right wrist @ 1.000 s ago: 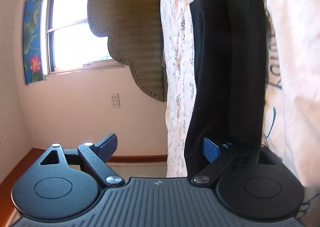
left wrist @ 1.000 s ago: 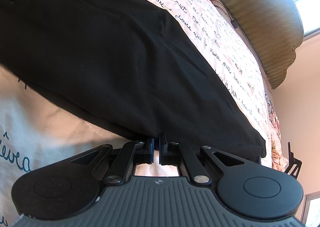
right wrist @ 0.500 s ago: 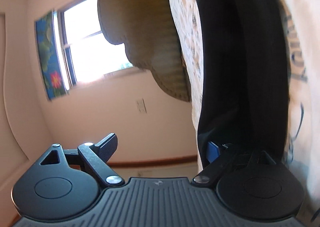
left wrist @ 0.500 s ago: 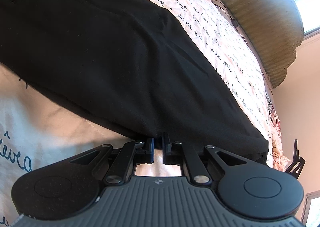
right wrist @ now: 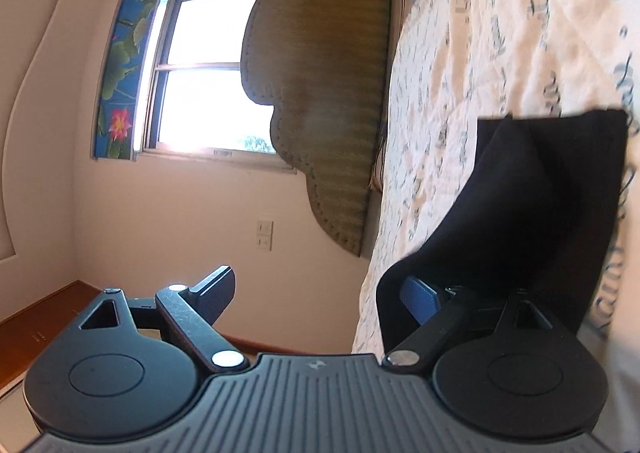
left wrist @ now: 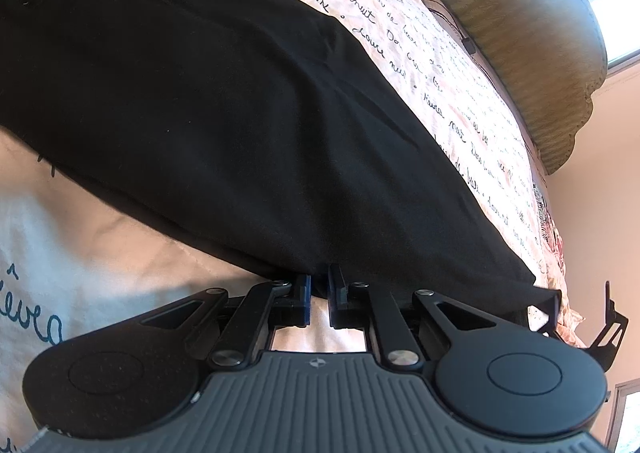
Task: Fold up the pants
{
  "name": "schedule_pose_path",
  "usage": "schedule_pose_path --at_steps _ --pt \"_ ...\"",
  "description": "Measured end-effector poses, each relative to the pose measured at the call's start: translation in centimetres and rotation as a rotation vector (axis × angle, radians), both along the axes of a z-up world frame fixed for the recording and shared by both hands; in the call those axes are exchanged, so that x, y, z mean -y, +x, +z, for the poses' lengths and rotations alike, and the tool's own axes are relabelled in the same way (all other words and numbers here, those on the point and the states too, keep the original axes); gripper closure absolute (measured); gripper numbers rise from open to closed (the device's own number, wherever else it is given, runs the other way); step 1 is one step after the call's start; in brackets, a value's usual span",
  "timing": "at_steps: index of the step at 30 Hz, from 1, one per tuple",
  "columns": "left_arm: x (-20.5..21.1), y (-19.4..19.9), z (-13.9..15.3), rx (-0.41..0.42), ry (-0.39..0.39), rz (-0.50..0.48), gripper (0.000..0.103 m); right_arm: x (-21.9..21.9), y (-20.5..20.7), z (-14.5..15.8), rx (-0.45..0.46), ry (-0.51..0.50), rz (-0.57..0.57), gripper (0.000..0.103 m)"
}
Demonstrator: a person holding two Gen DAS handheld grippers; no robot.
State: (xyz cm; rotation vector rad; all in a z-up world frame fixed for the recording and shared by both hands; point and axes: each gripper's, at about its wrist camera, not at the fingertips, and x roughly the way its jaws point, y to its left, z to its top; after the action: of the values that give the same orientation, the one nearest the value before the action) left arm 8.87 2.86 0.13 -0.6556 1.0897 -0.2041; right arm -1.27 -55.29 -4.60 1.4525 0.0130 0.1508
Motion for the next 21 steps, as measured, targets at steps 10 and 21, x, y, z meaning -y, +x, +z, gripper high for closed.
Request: schedule_pose_path --at_steps 10,21 --pt "0.1 -0.1 0.1 0.003 0.013 -0.001 0.085 1.9 0.3 -1.5 -0.364 -0.109 0.054 0.017" --pt "1.5 -0.5 1.1 0.073 0.123 -0.064 0.084 2.5 1.1 -2.0 -0.5 -0.238 0.065 0.1"
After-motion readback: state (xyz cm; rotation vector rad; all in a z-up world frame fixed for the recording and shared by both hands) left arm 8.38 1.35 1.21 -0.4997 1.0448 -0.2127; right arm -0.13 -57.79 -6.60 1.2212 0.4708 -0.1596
